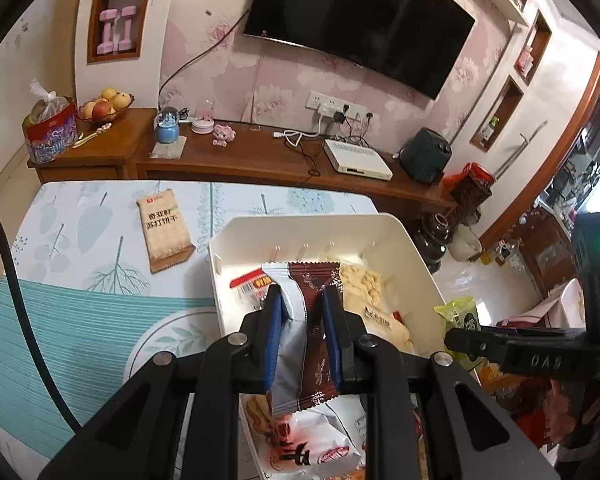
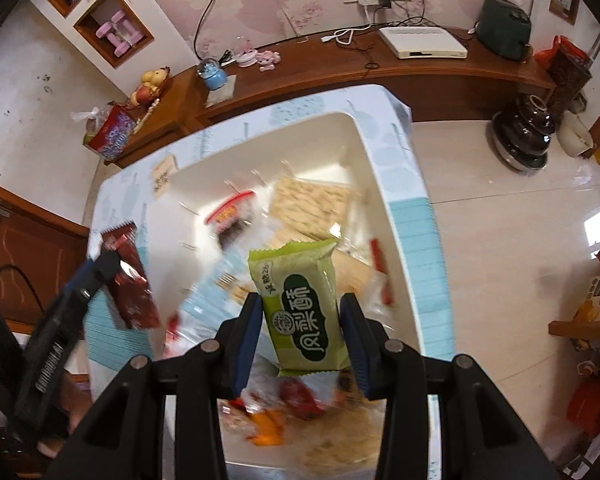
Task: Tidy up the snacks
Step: 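Lift the wrapper and green pack and carry them over the tray, then open both grippers to drop the wrapper and green pack into the tray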
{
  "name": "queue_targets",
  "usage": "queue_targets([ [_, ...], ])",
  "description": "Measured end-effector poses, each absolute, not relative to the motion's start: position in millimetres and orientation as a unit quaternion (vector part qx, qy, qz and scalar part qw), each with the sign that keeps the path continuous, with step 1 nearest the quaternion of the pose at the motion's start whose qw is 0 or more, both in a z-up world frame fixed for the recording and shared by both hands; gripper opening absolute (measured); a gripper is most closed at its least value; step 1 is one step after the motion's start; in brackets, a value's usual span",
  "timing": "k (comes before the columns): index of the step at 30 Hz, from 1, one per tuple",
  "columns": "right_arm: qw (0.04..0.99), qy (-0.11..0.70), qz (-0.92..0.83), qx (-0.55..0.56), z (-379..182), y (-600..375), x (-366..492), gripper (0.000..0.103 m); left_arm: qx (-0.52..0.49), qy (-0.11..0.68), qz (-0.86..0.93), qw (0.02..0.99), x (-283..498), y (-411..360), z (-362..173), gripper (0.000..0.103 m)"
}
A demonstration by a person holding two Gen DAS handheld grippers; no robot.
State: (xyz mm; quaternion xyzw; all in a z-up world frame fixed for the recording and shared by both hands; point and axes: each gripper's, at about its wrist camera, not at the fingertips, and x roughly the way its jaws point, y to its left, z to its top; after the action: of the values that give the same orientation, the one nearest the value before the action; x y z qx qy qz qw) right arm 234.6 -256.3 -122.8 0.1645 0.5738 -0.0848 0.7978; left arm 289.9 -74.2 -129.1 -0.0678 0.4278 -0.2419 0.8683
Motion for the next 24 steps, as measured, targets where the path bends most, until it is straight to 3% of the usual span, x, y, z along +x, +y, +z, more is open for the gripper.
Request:
queue_targets([
  [5,0.825,0.541,-0.082,0.143,-128,-251,214,0.041,-0.054,0.439,-0.237,0.865,290,-79,-130,0.019],
  [11,0.838,0.526,-0.064,0.127,-134,-242,207,0.044,-0.035,0.449,-0.228,0.863,299,-80,-122,0.028],
  [14,0.858,0.500,-0.060,0.098,-126,-234,203,0.058,-0.036,0.448,-0.223,0.865,306,-77,-114,0.033],
  [17,0.868,0.486,-0.058,0.084,-123,-228,203,0.059,-0.024,0.440,-0.202,0.874,319,-72,-106,0.051],
  [24,0.881,0.466,-0.063,0.055,-129,-212,202,0.062,-0.022,0.459,-0.155,0.874,362,-55,-105,0.061],
])
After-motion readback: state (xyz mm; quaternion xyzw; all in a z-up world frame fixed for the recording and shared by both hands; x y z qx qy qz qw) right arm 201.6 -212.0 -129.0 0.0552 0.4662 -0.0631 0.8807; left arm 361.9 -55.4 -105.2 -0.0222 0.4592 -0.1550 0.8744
